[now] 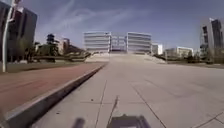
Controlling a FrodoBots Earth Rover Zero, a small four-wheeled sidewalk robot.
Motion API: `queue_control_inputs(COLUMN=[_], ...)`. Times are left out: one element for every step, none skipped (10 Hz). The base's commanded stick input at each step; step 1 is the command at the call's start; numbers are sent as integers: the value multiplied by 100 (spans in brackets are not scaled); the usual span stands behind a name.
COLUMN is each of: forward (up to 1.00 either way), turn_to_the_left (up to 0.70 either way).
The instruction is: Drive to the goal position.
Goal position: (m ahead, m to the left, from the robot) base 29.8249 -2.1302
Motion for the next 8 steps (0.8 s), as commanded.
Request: queue_control_inputs(forward=[70,70,70,70,70,70,70,70], turn_to_the_left=[0,0,0,0,0,0,0,0])
